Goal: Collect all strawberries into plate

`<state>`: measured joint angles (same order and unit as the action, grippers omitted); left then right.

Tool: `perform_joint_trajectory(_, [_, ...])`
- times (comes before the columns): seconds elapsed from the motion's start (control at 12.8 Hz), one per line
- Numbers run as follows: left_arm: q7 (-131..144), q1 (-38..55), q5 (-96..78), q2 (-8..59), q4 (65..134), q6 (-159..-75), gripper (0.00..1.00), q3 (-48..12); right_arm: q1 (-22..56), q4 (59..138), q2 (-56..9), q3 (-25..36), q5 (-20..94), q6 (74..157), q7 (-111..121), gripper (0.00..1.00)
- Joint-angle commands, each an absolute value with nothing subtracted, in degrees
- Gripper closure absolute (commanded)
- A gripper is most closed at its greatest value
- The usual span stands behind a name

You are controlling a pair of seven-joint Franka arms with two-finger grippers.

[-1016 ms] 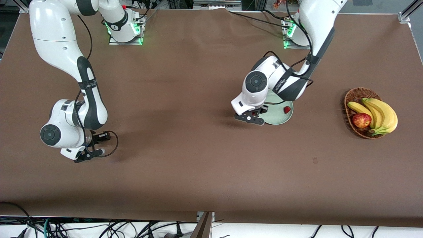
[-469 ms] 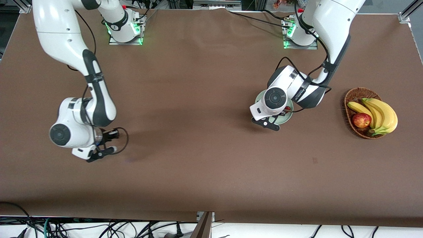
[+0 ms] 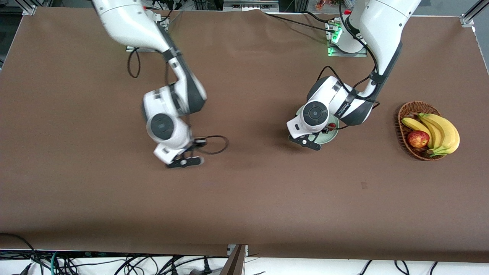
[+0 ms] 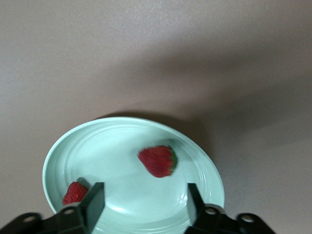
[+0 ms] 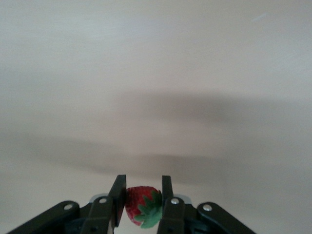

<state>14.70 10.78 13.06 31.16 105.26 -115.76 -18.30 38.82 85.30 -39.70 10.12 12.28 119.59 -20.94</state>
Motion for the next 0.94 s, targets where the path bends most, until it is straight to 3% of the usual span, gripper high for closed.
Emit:
perform_joint_trajectory(0.0, [14.06,10.20,14.24,29.97,105.03,-114.79,0.00,-18.54,41.12,83.41,-42.01,7.31,18.52,125.04,-32.04,0.89])
perform_joint_trajectory(0.47, [12.67,6.42,13.54,28.48,104.68,-113.47,0.00,-18.98,47.01,83.15,-47.98,2.20,20.21,141.93,-45.60,0.84])
perform_joint_trajectory(0.55, [10.92,6.24,13.45,28.48,104.50,-113.47,0.00,-18.98,47.72,82.88,-48.42,2.28,20.13,142.12,-46.40,0.52])
perform_joint_trajectory(0.62, [9.94,5.54,13.45,28.48,103.89,-113.47,0.00,-18.98,48.16,82.88,-48.43,2.29,19.52,142.29,-46.15,0.01])
perform_joint_trajectory(0.86, [9.67,5.45,8.11,28.48,103.54,-113.47,0.00,-18.99,47.20,81.57,-46.33,3.60,13.30,138.37,-45.44,0.00])
